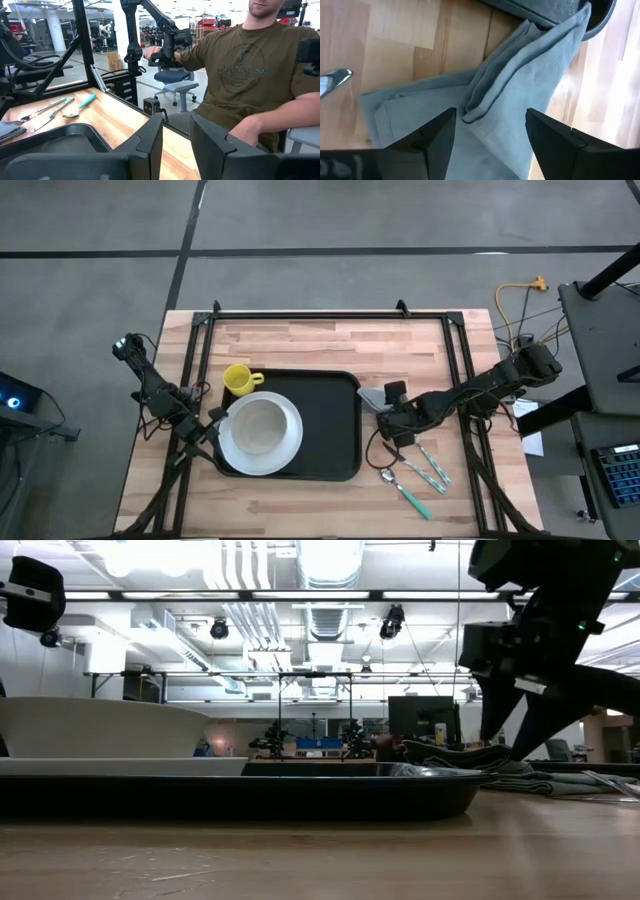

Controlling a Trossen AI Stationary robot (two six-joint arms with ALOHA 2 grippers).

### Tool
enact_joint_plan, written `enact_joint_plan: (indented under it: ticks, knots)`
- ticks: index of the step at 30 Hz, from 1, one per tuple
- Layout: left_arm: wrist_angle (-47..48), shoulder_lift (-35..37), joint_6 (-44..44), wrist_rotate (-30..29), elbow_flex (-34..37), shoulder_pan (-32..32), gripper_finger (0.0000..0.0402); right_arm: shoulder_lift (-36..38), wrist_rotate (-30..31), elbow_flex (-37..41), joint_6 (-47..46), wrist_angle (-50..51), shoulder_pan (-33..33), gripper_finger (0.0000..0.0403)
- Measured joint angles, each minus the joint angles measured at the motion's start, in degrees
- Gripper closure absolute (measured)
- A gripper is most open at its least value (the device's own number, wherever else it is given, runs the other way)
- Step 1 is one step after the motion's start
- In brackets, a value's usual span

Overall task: Set up tray
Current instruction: Put the gray napkin on the black serving tray to the right of the white plate

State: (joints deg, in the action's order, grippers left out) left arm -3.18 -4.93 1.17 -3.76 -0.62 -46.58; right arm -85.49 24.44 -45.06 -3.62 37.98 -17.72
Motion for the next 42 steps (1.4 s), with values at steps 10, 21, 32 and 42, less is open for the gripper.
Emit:
enact_joint_plan:
  ticks: [10, 21, 32, 42]
  knots:
    - [0.0, 0.0, 0.0, -0.01, 0.0, -0.01, 0.0322, 0.0, -0.4, 1.79, 0.84, -0.35, -0.01, 0.019]
    - [0.0, 0.0, 0.0, -0.01, 0.0, -0.01, 0.0322, 0.0, 2.67, 4.7, 2.54, -6.63, 0.0, 0.0237]
    - [0.02, 0.0, 0.0, -0.01, -0.02, -0.01, 0.0322, 0.0, 2.56, 4.66, 3.23, -6.74, 0.04, 0.0385]
    - [0.0, 0.0, 0.0, -0.01, 0.0, -0.01, 0.0322, 1.12, 10.74, 1.7, 2.18, -4.6, 7.77, 0.0392]
